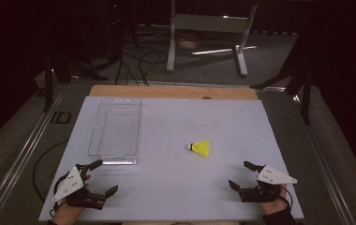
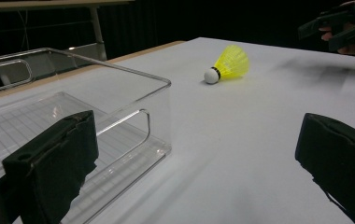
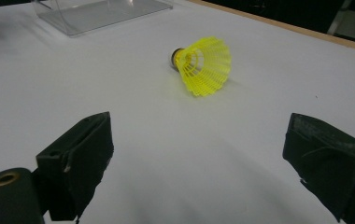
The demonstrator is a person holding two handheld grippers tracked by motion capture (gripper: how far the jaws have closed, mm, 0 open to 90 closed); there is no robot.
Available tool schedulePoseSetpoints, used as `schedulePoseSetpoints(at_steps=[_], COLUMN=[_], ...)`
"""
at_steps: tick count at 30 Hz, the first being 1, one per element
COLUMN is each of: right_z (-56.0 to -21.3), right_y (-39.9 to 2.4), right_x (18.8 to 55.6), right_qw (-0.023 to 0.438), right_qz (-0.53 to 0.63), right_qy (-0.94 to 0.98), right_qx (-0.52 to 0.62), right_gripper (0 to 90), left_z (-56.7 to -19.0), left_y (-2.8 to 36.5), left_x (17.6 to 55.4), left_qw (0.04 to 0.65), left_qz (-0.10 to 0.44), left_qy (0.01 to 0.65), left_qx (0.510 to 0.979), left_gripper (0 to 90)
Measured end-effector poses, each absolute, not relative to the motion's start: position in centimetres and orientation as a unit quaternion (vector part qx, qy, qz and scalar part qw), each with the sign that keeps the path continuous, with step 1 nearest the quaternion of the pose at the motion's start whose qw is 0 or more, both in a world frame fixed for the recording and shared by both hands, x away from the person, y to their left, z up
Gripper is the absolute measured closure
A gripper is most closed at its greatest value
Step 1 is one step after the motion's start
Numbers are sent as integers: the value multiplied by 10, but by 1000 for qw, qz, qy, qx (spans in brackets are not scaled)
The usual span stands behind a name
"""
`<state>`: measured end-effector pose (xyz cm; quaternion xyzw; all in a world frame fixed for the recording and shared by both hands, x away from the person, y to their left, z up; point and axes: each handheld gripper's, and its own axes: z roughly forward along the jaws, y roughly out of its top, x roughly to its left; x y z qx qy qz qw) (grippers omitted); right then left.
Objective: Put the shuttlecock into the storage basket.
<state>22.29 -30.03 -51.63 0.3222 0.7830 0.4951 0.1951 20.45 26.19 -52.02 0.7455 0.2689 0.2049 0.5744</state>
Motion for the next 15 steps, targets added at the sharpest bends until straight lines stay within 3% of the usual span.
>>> schedulePoseSetpoints(at_steps=[15], right_z=[-518], right_y=[-298], right_x=[226], right_qw=[194], right_qz=[509], right_qy=[776], right_qx=[317], right_gripper=[87], left_z=[-520], left_y=[261], left_x=[206], left_qw=[571], left_qz=[197], left_qy=[271], left_qx=[749], left_gripper=[2])
